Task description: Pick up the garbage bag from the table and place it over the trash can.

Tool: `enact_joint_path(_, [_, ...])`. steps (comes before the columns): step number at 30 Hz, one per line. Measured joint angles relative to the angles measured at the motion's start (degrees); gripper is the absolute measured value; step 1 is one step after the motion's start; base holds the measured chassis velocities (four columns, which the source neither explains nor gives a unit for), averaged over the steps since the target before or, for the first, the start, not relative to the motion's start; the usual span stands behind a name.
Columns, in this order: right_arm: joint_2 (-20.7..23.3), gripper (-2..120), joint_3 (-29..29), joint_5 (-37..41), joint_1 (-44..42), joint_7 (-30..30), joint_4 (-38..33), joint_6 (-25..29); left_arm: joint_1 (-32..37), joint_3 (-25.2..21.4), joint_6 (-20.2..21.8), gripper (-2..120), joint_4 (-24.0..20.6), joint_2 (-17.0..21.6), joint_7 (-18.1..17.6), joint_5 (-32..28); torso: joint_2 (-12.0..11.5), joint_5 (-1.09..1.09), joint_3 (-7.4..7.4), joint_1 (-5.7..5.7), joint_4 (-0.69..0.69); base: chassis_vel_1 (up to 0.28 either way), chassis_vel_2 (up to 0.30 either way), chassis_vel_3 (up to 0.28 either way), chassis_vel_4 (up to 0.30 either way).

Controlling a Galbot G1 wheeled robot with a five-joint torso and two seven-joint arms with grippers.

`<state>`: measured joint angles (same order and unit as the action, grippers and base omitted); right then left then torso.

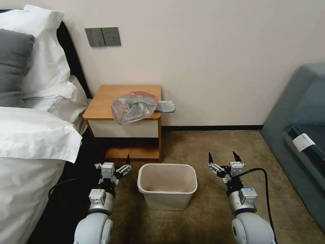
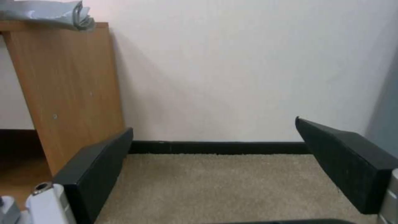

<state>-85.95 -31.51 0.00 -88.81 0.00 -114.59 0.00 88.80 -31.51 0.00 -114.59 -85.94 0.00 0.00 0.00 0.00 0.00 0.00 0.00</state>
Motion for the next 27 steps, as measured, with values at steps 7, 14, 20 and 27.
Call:
enact_joint_path(7, [0.00,100,0.00,0.00,0.00,0.00,0.00,0.00,0.00,0.00,0.00,100,-0.01,0.00,0.00,0.00,0.00,0.00,0.00,0.00,0.00,0.000,0.000,0.000,0.000])
enact_joint_path(14, [0.00,100,0.00,0.00,0.00,0.00,0.00,0.00,0.00,0.00,0.00,100,0.00,0.00,0.00,0.00,0.00,0.00,0.00,0.00,0.00,0.000,0.000,0.000,0.000])
enact_joint_path(20, [0.00,100,0.00,0.00,0.00,0.00,0.00,0.00,0.00,0.00,0.00,100,0.00,0.00,0.00,0.00,0.00,0.00,0.00,0.00,0.00,0.000,0.000,0.000,0.000])
enact_joint_path(27, [0.00,100,0.00,0.00,0.00,0.00,0.00,0.00,0.00,0.00,0.00,100,0.00,0.00,0.00,0.00,0.00,0.00,0.00,0.00,0.00,0.000,0.000,0.000,0.000])
